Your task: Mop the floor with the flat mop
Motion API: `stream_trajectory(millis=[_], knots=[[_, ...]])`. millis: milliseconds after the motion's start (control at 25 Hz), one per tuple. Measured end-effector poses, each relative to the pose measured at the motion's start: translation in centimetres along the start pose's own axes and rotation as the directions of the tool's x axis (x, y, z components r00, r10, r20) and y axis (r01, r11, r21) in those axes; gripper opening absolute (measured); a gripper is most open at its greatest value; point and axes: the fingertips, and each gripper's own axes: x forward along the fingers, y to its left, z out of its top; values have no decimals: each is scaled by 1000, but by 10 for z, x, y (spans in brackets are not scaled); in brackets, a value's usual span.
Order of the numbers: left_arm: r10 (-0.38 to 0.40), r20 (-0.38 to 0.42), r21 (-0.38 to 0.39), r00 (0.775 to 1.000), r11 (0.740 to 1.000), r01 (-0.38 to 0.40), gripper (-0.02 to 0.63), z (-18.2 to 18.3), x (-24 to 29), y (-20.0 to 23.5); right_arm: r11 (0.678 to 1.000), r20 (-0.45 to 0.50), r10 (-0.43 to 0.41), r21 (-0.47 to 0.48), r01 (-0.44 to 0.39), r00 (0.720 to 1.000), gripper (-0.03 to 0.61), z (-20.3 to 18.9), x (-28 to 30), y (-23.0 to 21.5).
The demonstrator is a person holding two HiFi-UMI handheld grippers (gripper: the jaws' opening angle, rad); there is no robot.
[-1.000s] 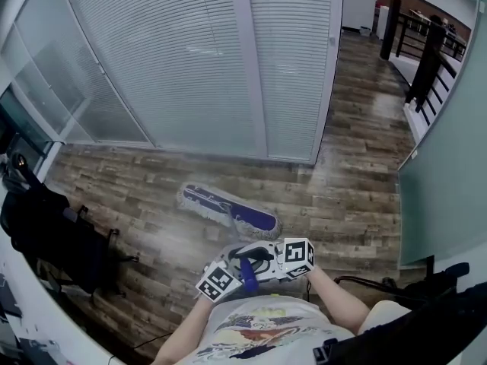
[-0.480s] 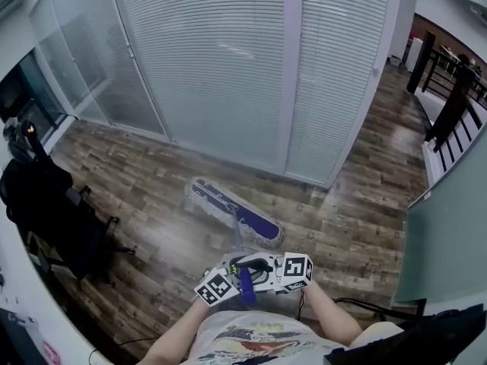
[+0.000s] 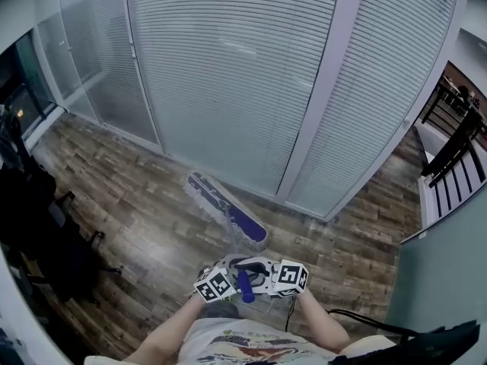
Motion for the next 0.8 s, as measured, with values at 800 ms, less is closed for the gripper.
stream_trajectory(millis=[800], knots=[[-8, 140, 7, 990, 1000, 7, 182, 112, 27, 348, 938, 319, -325, -15, 348, 890, 219, 185, -52, -341]])
